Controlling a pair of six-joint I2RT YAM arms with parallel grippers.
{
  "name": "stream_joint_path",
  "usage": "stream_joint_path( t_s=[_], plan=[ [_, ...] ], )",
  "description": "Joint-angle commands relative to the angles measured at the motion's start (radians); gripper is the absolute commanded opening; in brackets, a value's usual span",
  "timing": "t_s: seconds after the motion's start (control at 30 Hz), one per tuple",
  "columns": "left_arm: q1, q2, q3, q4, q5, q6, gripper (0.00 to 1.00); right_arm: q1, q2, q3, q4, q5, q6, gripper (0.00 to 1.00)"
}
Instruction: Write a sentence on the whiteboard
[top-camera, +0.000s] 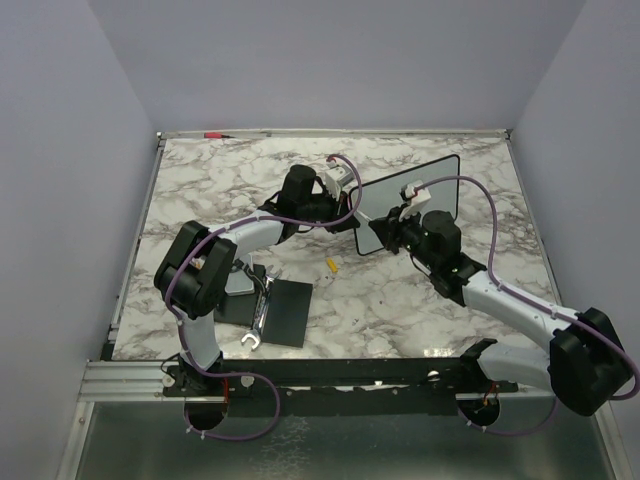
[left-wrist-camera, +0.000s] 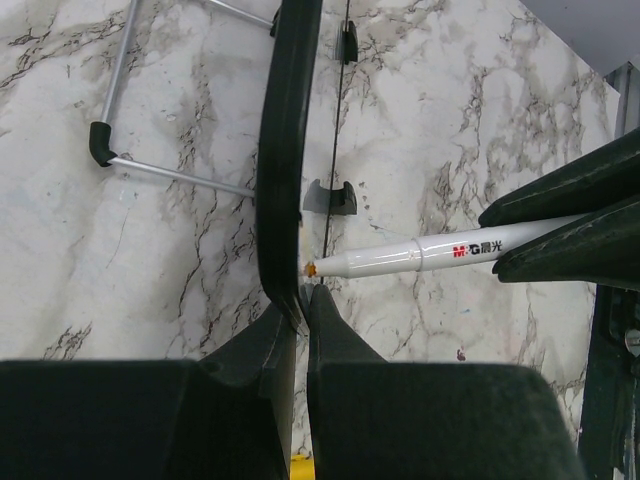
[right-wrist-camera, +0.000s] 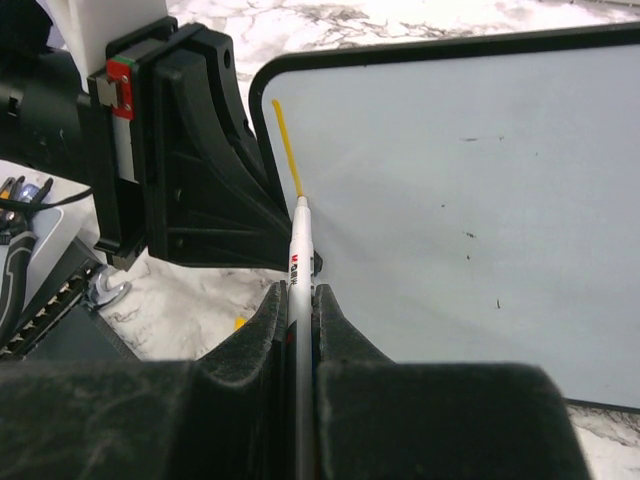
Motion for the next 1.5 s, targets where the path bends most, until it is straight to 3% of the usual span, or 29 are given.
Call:
stream_joint_path(
  t_s=[0.0, 0.43, 0.87, 1.47],
  plan=[
    [-0.016, -0.02, 0.012, -0.032, 0.007, 0.034, 0.0, -0.004, -0.018, -0.019, -0.039, 0.04, 0.008, 0.01],
    [-0.016, -0.019, 0.012, -0.036, 0.007, 0.036, 0.0, -0.004, -0.031, -0.019, -0.045, 0.127, 0.023, 0.01],
    [-0.016, -0.016, 0.016, -0.042, 0.005, 0.033, 0.0, -0.003, -0.156, -0.023, -0.053, 0.052, 0.018, 0.01],
    [-0.018, -0.012, 0.015, -0.043, 0.01, 0.037, 0.0, -0.003, -0.055, 0.021, 0.001, 0.083, 0.001, 0.01]
  ],
)
